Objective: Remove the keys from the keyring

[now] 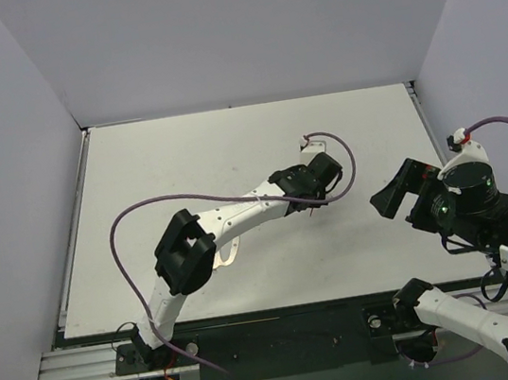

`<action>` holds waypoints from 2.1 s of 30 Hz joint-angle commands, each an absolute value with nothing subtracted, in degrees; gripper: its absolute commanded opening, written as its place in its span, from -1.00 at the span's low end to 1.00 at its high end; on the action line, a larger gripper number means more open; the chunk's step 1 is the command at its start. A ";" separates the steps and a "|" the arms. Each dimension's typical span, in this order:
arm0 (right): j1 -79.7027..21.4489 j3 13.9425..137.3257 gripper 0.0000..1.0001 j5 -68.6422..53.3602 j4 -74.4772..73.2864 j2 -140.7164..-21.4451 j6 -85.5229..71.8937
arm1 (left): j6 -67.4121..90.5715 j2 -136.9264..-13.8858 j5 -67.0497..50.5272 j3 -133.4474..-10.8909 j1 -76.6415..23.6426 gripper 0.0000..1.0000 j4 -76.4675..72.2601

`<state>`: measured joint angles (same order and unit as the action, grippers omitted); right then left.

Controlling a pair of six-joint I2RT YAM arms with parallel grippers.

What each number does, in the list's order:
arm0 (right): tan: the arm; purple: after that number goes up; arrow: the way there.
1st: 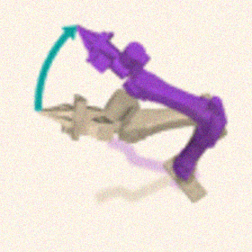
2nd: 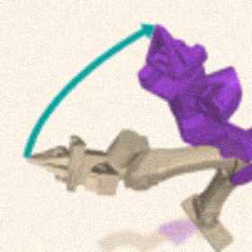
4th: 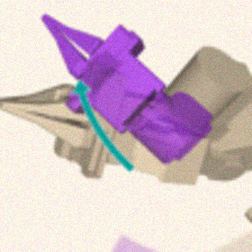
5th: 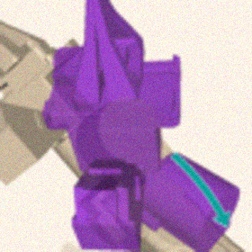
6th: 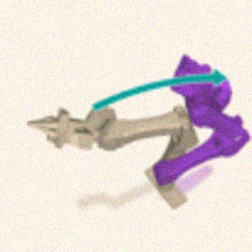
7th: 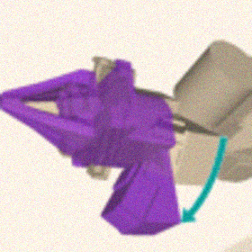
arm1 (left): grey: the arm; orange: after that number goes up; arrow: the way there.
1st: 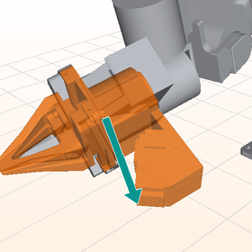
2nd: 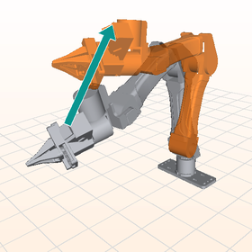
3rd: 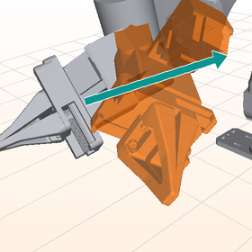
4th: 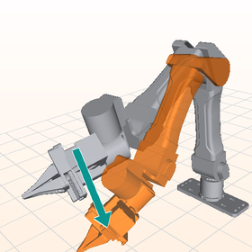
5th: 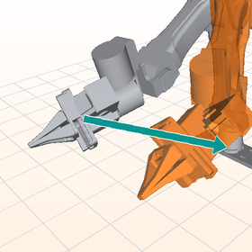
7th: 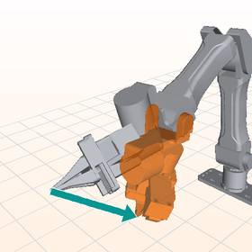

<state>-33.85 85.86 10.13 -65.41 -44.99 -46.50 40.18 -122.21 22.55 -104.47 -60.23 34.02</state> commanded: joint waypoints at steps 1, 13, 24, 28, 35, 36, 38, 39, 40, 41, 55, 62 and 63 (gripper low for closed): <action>-34.19 87.71 0.91 10.81 -68.29 -44.56 -46.93 | 39.37 -125.33 24.44 -111.97 -59.50 -1.00 35.42; -34.28 89.47 0.92 11.25 -70.05 -44.29 -47.20 | 39.90 -122.97 23.56 -117.60 -58.36 0.66 36.91; -34.19 85.17 0.92 9.23 -65.84 -47.28 -47.37 | 38.23 -103.29 23.81 -104.98 -54.15 0.73 40.52; -34.19 81.13 0.93 7.39 -62.23 -50.53 -47.20 | 38.32 -90.20 22.77 -90.84 -51.77 0.75 37.45; -34.36 73.14 0.64 3.34 -52.05 -54.75 -47.90 | 37.53 -68.31 22.25 -72.97 -49.84 0.75 39.99; -34.45 72.52 0.57 2.64 -50.47 -56.06 -47.99 | 37.44 -63.94 21.98 -69.38 -49.66 0.75 40.34; -34.89 70.59 0.51 1.76 -48.53 -58.26 -48.34 | 37.09 -58.13 21.71 -65.42 -49.48 0.75 41.56; -35.15 70.32 0.51 1.06 -47.65 -59.14 -48.51 | 36.92 -56.18 21.97 -64.35 -49.40 0.75 42.27; -36.03 69.70 0.51 0.79 -46.07 -60.89 -48.86 | 36.57 -52.59 21.89 -62.25 -49.22 0.75 43.49; -36.91 69.52 0.51 0.70 -45.10 -61.78 -49.04 | 35.69 -51.17 21.62 -60.40 -49.22 0.75 43.94; -49.13 80.85 0.47 -7.10 -34.20 -93.93 -47.81 | 34.63 -29.36 24.17 -48.96 -49.04 0.76 48.43; -46.85 89.73 0.28 -8.53 -32.52 -104.76 -46.06 | 35.24 -26.98 26.89 -47.81 -48.96 0.76 48.07; -45.37 90.08 0.18 -8.18 -32.52 -106.33 -45.36 | 35.33 -26.98 26.89 -47.81 -49.04 0.76 48.60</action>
<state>-48.69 85.84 -8.01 -32.53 -103.46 -47.46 35.51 -27.35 25.04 -48.12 -49.28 49.50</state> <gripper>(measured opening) 0.656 0.882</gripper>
